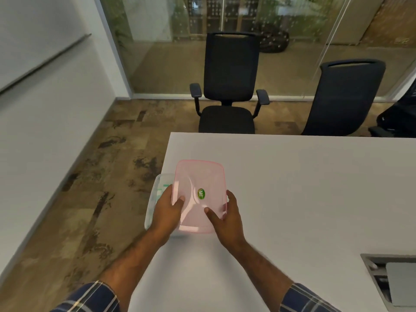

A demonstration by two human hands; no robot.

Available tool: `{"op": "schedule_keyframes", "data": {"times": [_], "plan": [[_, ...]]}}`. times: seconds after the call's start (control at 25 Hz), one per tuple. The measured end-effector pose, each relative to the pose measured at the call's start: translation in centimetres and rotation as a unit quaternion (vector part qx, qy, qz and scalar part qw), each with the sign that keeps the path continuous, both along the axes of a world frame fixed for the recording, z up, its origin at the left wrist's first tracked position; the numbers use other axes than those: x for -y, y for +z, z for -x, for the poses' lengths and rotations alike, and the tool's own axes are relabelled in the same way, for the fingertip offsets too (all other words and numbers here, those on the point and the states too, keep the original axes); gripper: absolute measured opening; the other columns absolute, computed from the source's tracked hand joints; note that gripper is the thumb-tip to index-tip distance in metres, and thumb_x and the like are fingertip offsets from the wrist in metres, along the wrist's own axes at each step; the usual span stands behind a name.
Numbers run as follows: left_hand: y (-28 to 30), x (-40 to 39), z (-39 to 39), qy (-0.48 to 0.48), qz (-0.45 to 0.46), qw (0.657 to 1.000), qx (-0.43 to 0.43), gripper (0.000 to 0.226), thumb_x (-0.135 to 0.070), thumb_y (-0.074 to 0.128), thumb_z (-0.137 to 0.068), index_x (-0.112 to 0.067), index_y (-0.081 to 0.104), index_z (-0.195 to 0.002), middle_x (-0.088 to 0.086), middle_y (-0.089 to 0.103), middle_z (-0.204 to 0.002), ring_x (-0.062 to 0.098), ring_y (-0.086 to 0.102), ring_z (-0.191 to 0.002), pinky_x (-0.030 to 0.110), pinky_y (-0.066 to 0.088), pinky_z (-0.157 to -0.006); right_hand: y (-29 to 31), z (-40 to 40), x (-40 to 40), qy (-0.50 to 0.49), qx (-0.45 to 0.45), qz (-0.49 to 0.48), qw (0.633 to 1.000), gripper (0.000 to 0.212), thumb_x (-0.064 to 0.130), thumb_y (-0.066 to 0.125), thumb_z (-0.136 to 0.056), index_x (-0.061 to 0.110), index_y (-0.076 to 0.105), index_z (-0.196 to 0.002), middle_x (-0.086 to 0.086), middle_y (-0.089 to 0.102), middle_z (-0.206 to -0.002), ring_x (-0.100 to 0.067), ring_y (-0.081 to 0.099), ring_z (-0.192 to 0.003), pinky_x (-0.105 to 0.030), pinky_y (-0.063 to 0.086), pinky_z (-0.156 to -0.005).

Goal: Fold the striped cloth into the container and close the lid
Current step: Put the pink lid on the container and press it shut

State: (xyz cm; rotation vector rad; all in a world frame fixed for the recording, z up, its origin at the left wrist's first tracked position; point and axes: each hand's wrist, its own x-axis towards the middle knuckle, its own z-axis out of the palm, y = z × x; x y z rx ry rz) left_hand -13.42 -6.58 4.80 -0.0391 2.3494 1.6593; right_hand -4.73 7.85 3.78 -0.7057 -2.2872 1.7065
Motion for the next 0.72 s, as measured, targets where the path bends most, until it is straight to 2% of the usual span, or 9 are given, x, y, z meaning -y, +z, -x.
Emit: {"op": "schedule_keyframes", "data": {"times": [0.08,0.24,0.44,0.56,0.72], "plan": [[-1.2,1.7,0.6,0.016,0.025,1.0,-0.009,0.036,-0.023,0.055,-0.097,-0.026,0.052,-0.133,-0.001,0.065,-0.121,0.024,0.062,-0.107,0.038,0.054,-0.09,-0.3,0.8,1.7,0.016,0.02,-0.012,1.0,0.076,0.038,0.072,-0.083,0.023,0.03,-0.143,-0.001,0.046,-0.145,-0.025,0.05,-0.126,-0.046,0.047,-0.104],[-3.4,4.6,2.4,0.039,0.069,0.996,-0.034,0.038,-0.022,0.057,-0.095,-0.016,0.053,-0.133,0.011,0.062,-0.128,0.033,0.059,-0.115,0.051,0.049,-0.101,-0.6,2.0,4.4,0.035,0.028,-0.048,0.998,0.071,0.042,0.072,-0.082,0.025,0.034,-0.14,0.001,0.05,-0.14,-0.02,0.053,-0.123,-0.04,0.048,-0.104],[-5.9,6.5,3.9,0.027,0.086,0.995,-0.052,0.033,-0.017,0.053,-0.098,-0.011,0.057,-0.13,0.016,0.065,-0.124,0.035,0.062,-0.111,0.053,0.051,-0.098,-1.3,3.7,6.4,0.062,0.088,-0.157,0.982,0.068,0.052,0.065,-0.083,0.023,0.037,-0.138,0.0,0.057,-0.133,-0.02,0.056,-0.116,-0.042,0.049,-0.099],[-7.0,6.9,4.5,0.018,0.087,0.995,-0.041,0.033,-0.021,0.051,-0.098,-0.011,0.058,-0.128,0.014,0.066,-0.12,0.034,0.063,-0.108,0.053,0.054,-0.094,-1.8,4.7,6.8,0.075,0.156,-0.224,0.959,0.068,0.059,0.055,-0.085,0.022,0.033,-0.138,-0.002,0.055,-0.131,-0.021,0.051,-0.115,-0.04,0.046,-0.1],[-8.6,7.2,5.1,0.013,0.139,0.989,-0.042,0.037,-0.02,0.049,-0.099,-0.004,0.057,-0.132,0.022,0.064,-0.124,0.039,0.061,-0.11,0.053,0.051,-0.097,-2.5,5.4,7.2,0.08,0.189,-0.257,0.944,0.066,0.06,0.051,-0.087,0.022,0.032,-0.138,-0.004,0.049,-0.131,-0.022,0.044,-0.118,-0.038,0.043,-0.1]]}}
